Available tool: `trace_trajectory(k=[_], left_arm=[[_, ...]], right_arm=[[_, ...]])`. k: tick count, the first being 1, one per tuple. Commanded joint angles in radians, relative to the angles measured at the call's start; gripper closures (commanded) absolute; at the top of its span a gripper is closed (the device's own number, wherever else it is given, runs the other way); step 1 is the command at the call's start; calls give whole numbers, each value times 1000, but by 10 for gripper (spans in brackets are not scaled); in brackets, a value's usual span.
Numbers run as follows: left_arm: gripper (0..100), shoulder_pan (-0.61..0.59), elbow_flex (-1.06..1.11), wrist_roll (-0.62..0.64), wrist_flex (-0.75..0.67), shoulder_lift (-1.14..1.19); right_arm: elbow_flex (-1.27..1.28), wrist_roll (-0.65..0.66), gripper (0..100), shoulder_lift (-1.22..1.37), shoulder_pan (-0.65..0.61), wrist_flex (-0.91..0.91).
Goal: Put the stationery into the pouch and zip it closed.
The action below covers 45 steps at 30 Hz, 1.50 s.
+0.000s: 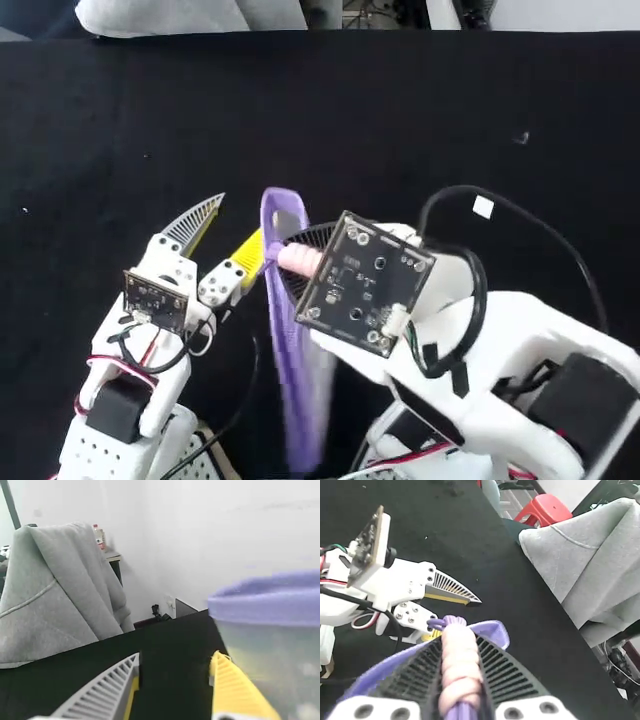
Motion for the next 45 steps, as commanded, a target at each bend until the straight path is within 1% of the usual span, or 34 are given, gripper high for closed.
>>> trace_trajectory(k=[1, 7, 11, 13, 15, 18, 23, 31, 34, 36, 39, 45], left_arm=[[773, -10, -7, -9, -17, -12], [773, -94, -16, -8, -17, -18], [773, -147, -50, 0, -15, -18], [773, -182, -71, 40, -14, -18], [773, -203, -108, 64, 20, -18], [773, -189, -193, 63, 133, -18], [773, -93, -341, 63, 324, -18], [769, 193, -621, 66, 697, -20], [769, 314, -725, 68, 807, -20], [769, 386, -782, 68, 856, -20], [769, 443, -820, 69, 896, -18], [769, 446, -822, 69, 898, -18]], right_arm=[[-4, 6, 985, 36, 49, 17], [-4, 5, 986, 107, 193, -38], [-4, 2, 986, 145, 216, -58], [-4, 0, 986, 160, 215, -58], [-4, 0, 986, 171, 215, -57], [-2, -25, 986, 185, 213, -58], [8, -91, 986, 216, 212, -92], [82, -92, 986, 222, 117, -157], [99, -130, 986, 226, 97, -201], [114, -143, 986, 226, 78, -226], [127, -146, 986, 226, 52, -242], [130, -147, 986, 228, 32, -270]])
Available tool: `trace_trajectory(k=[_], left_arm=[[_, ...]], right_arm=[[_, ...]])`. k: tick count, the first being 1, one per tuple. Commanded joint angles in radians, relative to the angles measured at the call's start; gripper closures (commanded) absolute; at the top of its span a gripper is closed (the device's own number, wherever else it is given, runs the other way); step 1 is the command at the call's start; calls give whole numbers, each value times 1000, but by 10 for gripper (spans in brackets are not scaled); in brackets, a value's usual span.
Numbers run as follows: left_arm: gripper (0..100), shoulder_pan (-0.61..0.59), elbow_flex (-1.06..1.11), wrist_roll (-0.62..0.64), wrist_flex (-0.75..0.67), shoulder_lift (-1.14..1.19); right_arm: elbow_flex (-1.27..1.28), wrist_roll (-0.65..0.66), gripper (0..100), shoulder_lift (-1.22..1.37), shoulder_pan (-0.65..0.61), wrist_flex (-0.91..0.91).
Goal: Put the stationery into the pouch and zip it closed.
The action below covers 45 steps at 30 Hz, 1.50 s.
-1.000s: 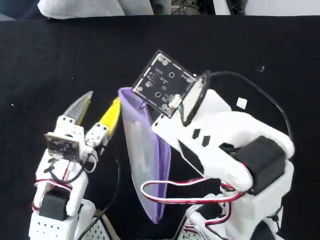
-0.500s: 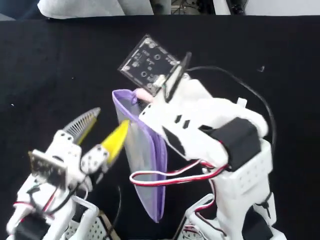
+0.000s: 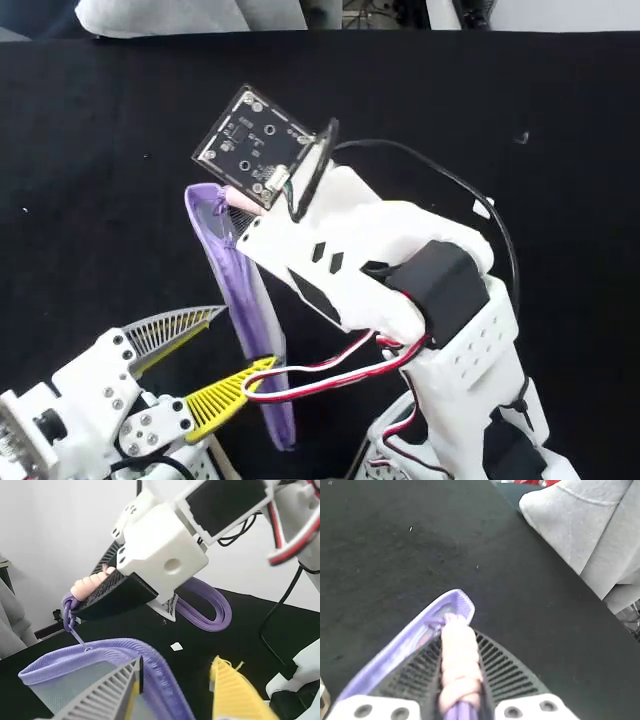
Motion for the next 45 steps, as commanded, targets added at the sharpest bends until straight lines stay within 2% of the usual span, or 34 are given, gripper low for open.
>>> trace_trajectory(k=[1, 6, 13, 16, 24, 29, 32, 36, 41, 45], left_arm=[[769, 5, -41, 6, 2, 12], [768, -18, 30, -2, 18, 9], [768, -314, 113, -72, 9, 8], [768, -394, 107, -74, 9, 8], [771, -404, 30, -75, 26, -48], [769, -400, -97, -74, 117, -41], [769, -400, -102, -77, 140, -41], [768, -407, 19, -86, 112, -38], [769, -409, 272, -118, -48, -38], [772, -409, 343, -112, -118, -40]], right_arm=[[-7, -9, 986, 8, -14, -31], [-8, -35, 986, 2, -17, -28], [-33, -29, 986, -1, -15, 28], [-54, -28, 986, -1, -14, 49], [-50, -28, 986, -1, -11, 51], [-50, -28, 986, 1, -11, 51], [-50, -31, 986, 1, -11, 51], [-50, -32, 986, -1, -11, 51], [-58, -29, 986, -1, -12, 83], [-58, -28, 986, -2, -12, 106]])
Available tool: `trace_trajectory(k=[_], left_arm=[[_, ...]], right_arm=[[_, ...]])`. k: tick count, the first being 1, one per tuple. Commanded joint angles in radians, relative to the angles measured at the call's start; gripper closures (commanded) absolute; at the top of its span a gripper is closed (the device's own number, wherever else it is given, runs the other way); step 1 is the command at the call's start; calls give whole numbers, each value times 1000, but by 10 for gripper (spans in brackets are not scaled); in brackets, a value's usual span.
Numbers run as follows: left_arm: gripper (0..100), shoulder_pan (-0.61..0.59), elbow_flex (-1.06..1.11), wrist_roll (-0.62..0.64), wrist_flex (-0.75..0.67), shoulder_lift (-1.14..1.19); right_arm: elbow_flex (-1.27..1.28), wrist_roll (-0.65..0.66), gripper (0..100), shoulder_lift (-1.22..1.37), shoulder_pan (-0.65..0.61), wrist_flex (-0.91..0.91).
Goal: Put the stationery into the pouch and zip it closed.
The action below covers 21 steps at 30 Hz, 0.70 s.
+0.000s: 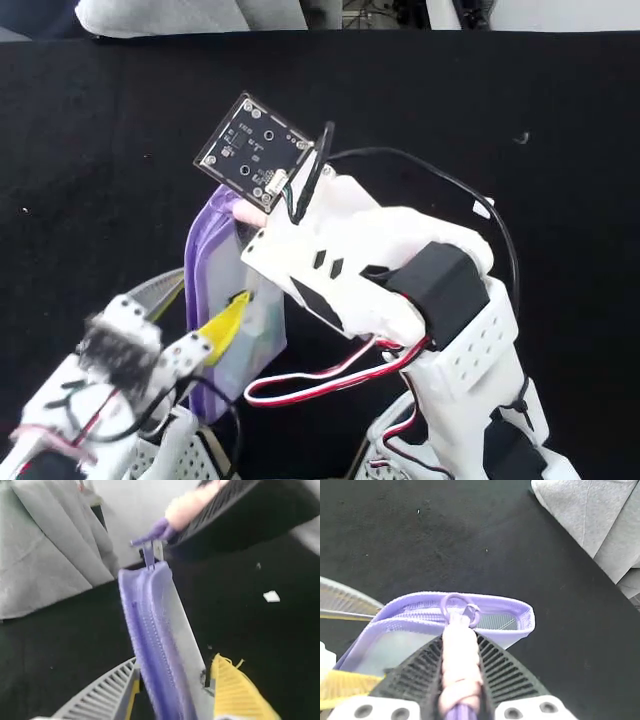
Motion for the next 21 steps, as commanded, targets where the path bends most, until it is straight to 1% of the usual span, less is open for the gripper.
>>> trace_trajectory(k=[1, 5, 7, 9, 10, 11, 13, 15, 21], left_arm=[[772, -7, 19, -2, -54, 3], [784, -7, 24, 0, -52, 3], [856, -5, 27, 0, -52, 3], [969, 1, 22, -6, -54, 3], [975, 1, 19, -3, -54, 3], [952, 1, 18, -2, -52, 3], [975, 1, 16, -2, -57, 3], [970, 2, 5, -2, -58, 3], [972, 5, -137, 0, -54, 3]], right_arm=[[-58, -2, 986, -2, -5, 15], [-58, -2, 986, -2, -5, 18], [-58, -2, 986, -2, -5, 15], [-58, -2, 986, -2, -2, 12], [-58, 0, 986, -2, 9, 11], [-58, 0, 986, -2, 25, 9], [-56, 0, 986, -2, 60, -12], [-58, 0, 986, -2, 109, -21], [-50, 0, 986, 5, 222, -78]])
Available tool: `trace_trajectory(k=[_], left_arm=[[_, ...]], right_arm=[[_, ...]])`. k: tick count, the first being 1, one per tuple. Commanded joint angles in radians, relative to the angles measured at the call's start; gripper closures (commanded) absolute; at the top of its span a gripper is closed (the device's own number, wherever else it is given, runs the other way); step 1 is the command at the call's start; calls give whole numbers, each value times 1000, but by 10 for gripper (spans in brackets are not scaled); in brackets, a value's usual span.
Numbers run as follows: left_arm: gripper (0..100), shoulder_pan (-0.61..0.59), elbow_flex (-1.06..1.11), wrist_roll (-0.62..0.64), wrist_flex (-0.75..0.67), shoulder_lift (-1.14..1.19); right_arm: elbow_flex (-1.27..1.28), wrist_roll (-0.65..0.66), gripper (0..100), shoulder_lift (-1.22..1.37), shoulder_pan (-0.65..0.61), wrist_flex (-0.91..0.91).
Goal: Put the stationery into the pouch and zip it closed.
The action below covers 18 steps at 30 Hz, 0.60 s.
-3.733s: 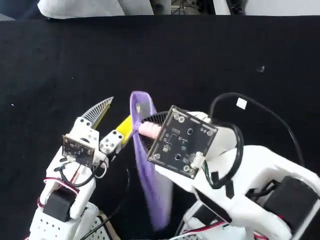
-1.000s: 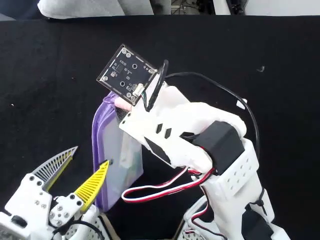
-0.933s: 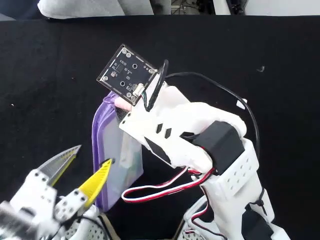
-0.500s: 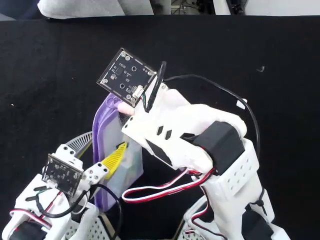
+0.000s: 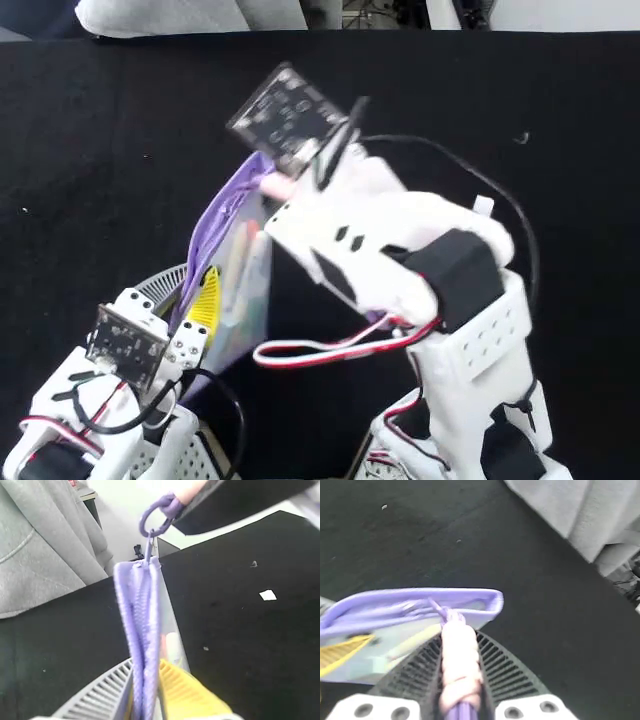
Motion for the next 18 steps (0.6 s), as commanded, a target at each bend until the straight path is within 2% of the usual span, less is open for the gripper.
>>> trace_trajectory(k=[1, 7, 14, 18], left_arm=[[972, 4, -133, -5, -21, -12], [972, 18, -96, -5, -18, -14], [972, 265, -159, 21, 74, -15], [972, 289, -216, 51, 86, -15]], right_arm=[[-48, 0, 986, 7, 69, -41], [10, 35, 986, 8, 114, -64], [240, 75, 987, -1, 213, -258], [265, 77, 987, -1, 232, -269]])
